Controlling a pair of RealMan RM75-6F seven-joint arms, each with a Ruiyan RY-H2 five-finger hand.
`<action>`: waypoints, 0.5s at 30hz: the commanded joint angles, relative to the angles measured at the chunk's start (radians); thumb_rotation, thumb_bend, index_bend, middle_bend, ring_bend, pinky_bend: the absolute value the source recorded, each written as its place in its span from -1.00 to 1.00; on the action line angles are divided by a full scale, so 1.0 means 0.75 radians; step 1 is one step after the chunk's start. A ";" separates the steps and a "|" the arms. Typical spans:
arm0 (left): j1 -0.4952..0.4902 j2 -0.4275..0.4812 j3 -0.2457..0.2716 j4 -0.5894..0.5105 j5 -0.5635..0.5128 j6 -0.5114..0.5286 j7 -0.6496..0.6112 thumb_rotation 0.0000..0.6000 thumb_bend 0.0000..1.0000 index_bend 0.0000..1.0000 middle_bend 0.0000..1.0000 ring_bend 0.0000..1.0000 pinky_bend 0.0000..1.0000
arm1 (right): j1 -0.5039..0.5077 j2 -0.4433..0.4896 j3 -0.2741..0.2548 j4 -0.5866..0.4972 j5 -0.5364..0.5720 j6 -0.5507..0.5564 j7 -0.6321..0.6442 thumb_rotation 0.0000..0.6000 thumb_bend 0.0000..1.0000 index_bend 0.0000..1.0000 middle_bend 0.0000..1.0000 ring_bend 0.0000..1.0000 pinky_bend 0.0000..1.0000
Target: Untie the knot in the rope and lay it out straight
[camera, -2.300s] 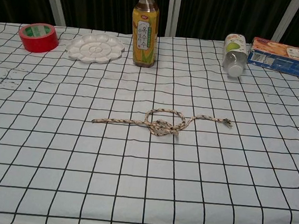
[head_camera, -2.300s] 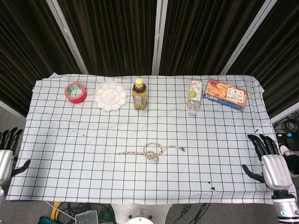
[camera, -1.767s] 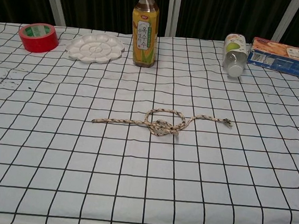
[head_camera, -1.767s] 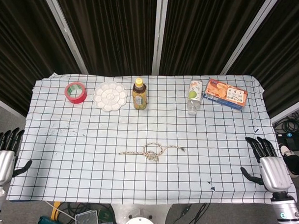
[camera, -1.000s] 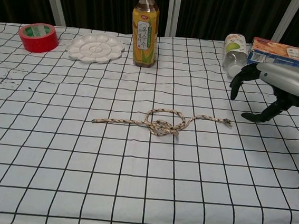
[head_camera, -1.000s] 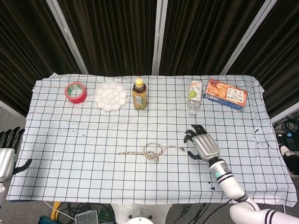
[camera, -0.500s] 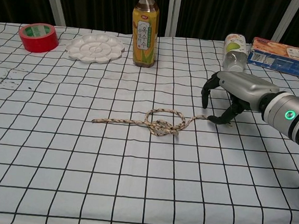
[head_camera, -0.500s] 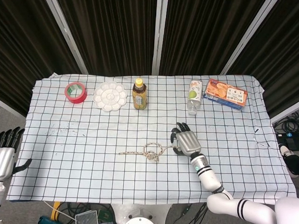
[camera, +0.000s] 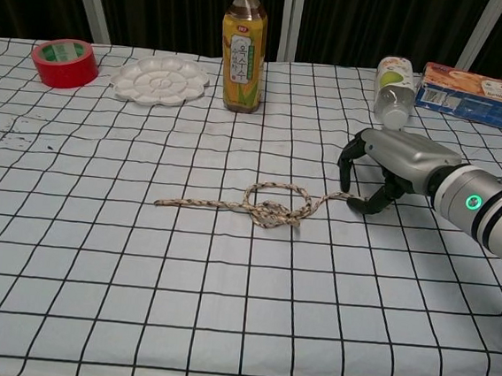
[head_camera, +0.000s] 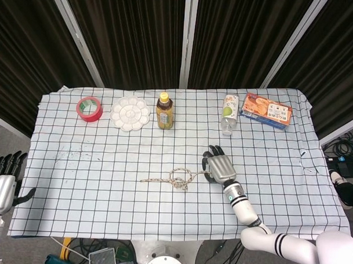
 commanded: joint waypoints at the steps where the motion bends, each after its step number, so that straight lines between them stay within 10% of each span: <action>1: -0.001 0.000 0.000 0.001 0.000 -0.001 0.001 1.00 -0.65 -1.00 -1.00 -1.00 -1.00 | 0.001 -0.001 -0.002 0.004 0.002 0.001 0.002 1.00 -0.42 0.10 -0.50 -1.00 -1.00; 15: -0.002 -0.003 -0.001 0.006 -0.007 -0.006 0.001 1.00 -0.65 -1.00 -1.00 -1.00 -1.00 | 0.009 -0.004 -0.020 0.019 -0.014 0.003 0.011 1.00 -0.30 0.11 -0.53 -1.00 -1.00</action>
